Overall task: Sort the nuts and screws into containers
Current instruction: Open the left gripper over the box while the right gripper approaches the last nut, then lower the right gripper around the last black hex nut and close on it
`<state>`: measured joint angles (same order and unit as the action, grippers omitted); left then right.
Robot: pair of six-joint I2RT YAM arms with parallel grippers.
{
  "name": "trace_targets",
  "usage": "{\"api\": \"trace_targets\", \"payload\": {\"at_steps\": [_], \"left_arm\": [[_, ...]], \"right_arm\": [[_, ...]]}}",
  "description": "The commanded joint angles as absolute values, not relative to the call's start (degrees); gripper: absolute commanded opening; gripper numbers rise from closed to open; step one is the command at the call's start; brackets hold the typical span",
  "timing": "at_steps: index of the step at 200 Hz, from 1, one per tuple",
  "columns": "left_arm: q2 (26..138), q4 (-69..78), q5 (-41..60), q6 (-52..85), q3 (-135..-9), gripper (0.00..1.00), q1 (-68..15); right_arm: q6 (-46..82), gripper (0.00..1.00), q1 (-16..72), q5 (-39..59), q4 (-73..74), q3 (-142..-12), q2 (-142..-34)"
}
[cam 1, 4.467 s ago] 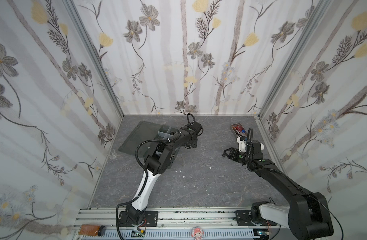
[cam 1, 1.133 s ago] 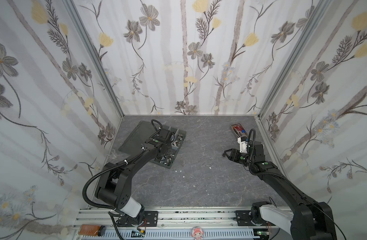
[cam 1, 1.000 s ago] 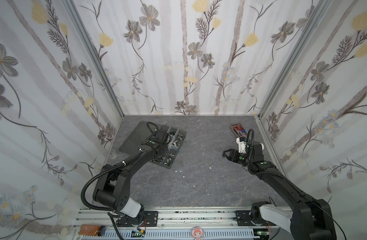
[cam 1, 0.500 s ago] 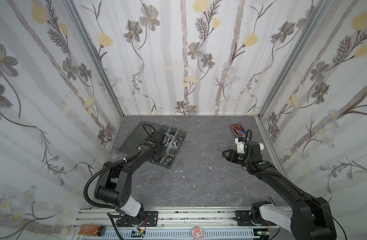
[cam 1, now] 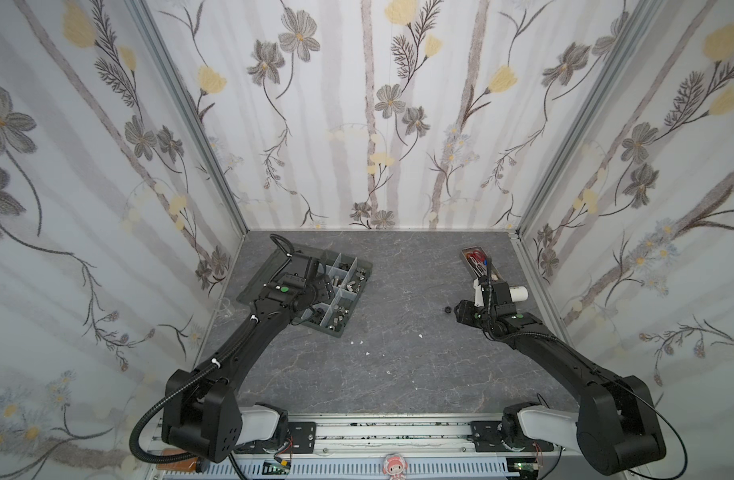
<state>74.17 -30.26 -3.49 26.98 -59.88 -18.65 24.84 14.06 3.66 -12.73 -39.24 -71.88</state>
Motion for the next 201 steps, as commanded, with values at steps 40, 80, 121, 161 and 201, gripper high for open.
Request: {"api": "trace_targets", "payload": {"at_steps": [40, 80, 121, 161, 201], "left_arm": [[64.17, -31.38, 0.82, 23.25, -57.91, 1.00, -18.63], [59.59, -31.03, 1.03, 23.20, -55.19, 1.00, -18.63], [57.09, -29.64, 1.51, 23.47, -52.64, 1.00, -18.63], [56.09, -28.13, 0.50, 23.34, -50.48, 1.00, -18.63], [55.77, -28.13, -0.08, 23.11, -49.75, 1.00, -18.68]], "right_arm": [[23.57, 0.57, 17.45, -3.51, -15.64, -46.54, -80.97], [23.76, 0.57, 19.46, -5.22, -16.30, -51.01, -87.65], [24.15, 0.57, 20.54, -6.89, -16.47, -54.01, -94.72], [24.78, 0.56, 21.01, -8.49, -16.34, -55.33, -97.99], [24.87, 0.50, 21.03, -8.96, -16.34, -56.23, -100.13]]}}
